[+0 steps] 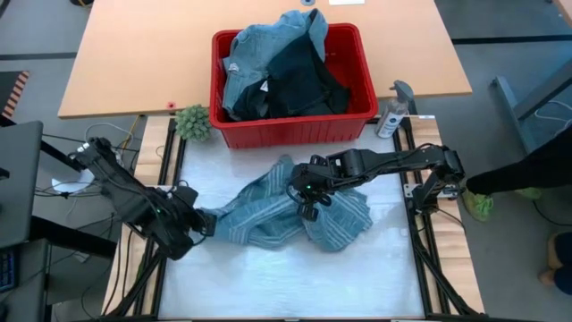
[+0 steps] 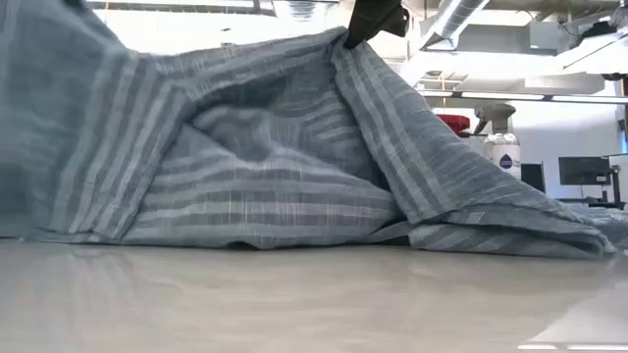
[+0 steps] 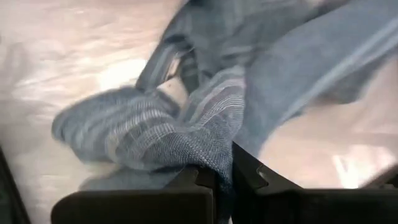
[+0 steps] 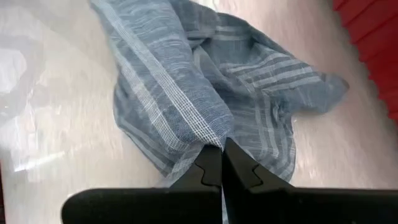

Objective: Fold Laundry from Bin
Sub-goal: Fold the blue polo shirt

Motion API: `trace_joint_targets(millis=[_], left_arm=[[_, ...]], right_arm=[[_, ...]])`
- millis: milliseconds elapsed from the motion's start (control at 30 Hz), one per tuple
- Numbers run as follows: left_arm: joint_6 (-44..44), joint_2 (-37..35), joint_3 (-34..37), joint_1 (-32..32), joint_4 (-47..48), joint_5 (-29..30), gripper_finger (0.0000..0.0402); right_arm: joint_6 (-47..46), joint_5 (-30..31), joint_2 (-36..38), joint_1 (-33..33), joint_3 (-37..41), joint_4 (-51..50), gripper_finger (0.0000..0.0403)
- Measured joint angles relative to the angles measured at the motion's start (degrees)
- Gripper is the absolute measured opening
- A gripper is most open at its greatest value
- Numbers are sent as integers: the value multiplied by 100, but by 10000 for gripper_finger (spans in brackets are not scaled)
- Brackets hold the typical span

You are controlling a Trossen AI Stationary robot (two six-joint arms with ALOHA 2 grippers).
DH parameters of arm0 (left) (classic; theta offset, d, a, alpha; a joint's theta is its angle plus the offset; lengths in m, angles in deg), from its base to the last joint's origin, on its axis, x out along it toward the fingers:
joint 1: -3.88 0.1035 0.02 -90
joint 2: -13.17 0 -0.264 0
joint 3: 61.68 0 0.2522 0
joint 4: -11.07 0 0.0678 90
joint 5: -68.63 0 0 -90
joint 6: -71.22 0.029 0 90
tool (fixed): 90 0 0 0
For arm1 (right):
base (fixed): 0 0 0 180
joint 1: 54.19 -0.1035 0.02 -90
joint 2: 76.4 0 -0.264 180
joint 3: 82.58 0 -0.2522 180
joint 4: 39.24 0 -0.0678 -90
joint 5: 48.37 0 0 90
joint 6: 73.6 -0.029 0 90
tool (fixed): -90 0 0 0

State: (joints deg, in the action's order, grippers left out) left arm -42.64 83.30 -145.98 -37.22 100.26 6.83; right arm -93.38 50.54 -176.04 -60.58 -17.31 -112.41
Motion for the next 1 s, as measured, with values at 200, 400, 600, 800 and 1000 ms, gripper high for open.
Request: trace_joint_targets(millis=[200, 400, 600, 800, 1000], left_arm=[[326, 0, 742, -82, -682, -261, 35], [387, 0, 1071, -129, -678, -442, 92], [769, -3, 840, -156, -629, -680, 122], [821, -9, 655, -166, -360, -112, 110], [852, 0, 679, -169, -363, 0, 103]], right_arm=[[-140, 14, 0, -32, 0, -14, 44], [-113, 125, 0, -85, 0, -397, 131], [-374, 501, 0, -79, 0, -765, 224], [-853, 1395, -88, -1198, 145, -615, 238], [-1078, 2445, -559, -2426, 675, 18, 233]])
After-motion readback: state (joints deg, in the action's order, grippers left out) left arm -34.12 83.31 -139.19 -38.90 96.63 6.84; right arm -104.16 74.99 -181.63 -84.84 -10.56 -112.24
